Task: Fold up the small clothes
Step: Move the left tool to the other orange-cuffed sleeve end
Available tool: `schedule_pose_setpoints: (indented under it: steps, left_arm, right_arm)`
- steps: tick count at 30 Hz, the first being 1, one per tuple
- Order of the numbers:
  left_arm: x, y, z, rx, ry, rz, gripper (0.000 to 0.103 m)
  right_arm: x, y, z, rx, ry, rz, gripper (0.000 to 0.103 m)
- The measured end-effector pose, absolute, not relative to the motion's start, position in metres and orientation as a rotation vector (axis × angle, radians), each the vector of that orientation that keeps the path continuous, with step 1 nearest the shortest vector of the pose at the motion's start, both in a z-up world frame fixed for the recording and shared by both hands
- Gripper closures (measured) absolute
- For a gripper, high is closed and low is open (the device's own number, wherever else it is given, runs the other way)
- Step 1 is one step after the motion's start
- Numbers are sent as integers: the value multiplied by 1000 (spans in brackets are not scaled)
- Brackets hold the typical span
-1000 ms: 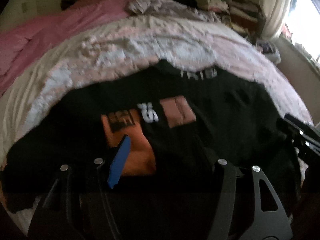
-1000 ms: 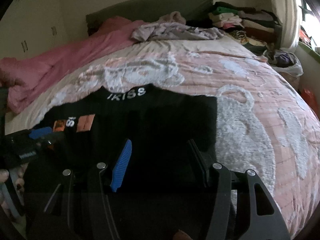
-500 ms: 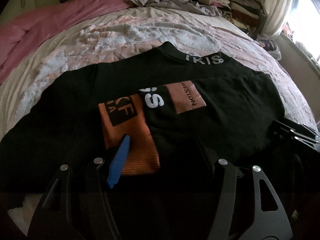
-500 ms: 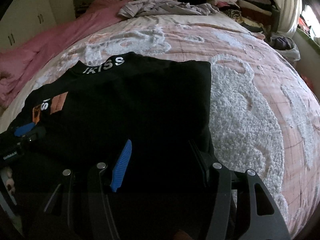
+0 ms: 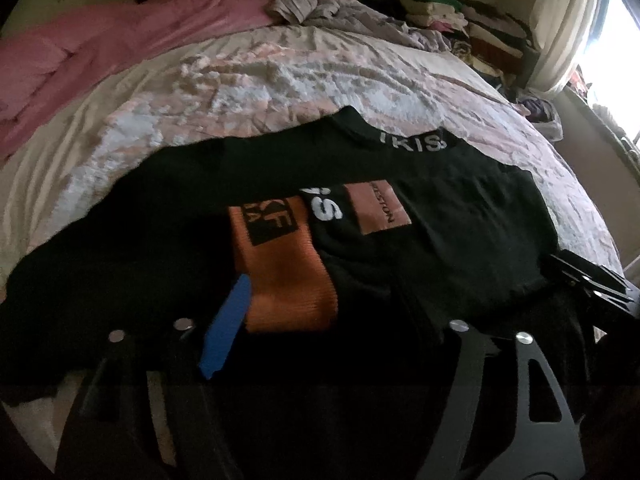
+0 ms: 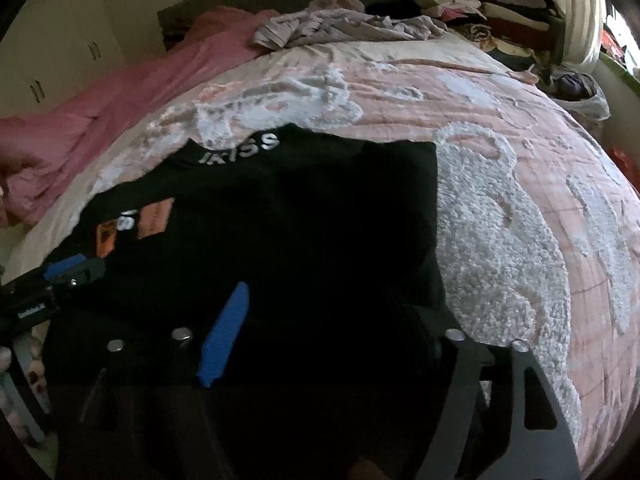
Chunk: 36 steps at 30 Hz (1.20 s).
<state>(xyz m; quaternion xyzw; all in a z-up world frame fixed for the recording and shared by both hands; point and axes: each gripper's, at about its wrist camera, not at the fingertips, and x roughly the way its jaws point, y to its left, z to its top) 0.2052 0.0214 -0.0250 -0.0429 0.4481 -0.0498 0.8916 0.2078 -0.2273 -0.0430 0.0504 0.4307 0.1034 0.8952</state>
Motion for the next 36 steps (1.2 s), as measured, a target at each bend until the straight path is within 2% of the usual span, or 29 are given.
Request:
schedule_pose_setpoints:
  steps: [4,8,10,36]
  left_arm:
    - [199,27,-17,-102,914,-91,25]
    - [192,32,-11,-102,905,-60,10]
    - [189,34,-7,-96,903,-46,10]
    - [146,75,31,-102,818,51,10]
  right_arm:
    - [202,-223,-34,97,861,221,16]
    - [197,-222,-24,105,828,237,11]
    - [194,-221,-19,104,812,239,6]
    - [158,-182,26,61,718,310,6]
